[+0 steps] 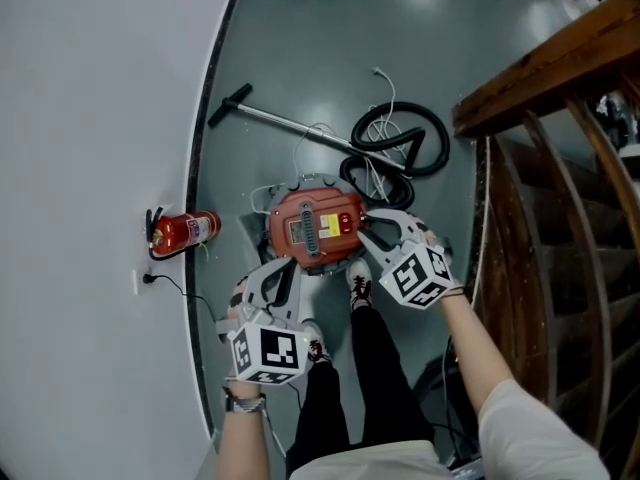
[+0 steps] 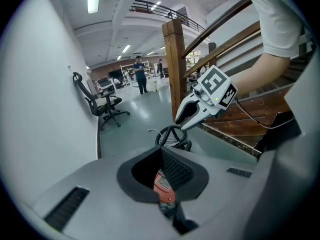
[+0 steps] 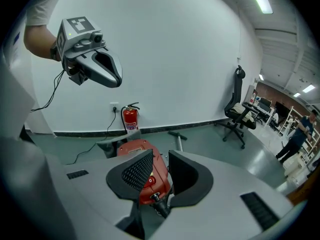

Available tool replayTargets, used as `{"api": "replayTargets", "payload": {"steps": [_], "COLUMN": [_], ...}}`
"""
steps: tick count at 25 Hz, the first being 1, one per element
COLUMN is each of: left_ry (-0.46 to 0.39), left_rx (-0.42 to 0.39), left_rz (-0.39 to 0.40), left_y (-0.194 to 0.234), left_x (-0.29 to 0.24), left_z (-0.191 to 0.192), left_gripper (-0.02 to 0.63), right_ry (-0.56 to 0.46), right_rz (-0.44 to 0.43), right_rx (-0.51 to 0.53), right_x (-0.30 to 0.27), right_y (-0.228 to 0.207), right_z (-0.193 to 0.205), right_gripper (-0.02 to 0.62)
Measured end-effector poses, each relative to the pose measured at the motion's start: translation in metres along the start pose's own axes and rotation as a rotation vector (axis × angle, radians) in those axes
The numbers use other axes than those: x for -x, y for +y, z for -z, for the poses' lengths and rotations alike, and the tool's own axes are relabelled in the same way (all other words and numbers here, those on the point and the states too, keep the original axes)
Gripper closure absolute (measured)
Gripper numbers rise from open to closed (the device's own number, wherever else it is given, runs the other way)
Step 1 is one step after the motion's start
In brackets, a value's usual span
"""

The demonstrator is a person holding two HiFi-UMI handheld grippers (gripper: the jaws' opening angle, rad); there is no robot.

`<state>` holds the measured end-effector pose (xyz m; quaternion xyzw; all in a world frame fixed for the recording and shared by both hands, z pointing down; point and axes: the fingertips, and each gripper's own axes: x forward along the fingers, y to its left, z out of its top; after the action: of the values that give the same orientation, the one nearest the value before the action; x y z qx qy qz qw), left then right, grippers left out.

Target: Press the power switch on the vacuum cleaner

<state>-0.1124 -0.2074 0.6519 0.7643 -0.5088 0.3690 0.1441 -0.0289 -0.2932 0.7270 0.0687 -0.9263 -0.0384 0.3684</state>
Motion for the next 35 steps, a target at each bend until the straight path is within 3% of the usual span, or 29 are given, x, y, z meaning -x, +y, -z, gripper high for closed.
{"api": "replayTargets", "payload": {"steps": [19,35], "left_ry": [0.122,0.129], "left_rx": [0.147,0.287], "left_rz": [0.035,0.078], "left_y": [-0.001,-0.001], "left_x": [-0.084,-0.116], "left_z": [0.055,0.070], "left_gripper": [0.605,0.604], "right_ry": [0.168,0.210], "right_rz": [-0.108,-0.124], "right_rx": [0.097,0.006], "right_x": [-0.080,-0.120], "right_y": [0.008,0.020], "right_z": [0.071,0.105], "right_gripper": [0.476,0.468]}}
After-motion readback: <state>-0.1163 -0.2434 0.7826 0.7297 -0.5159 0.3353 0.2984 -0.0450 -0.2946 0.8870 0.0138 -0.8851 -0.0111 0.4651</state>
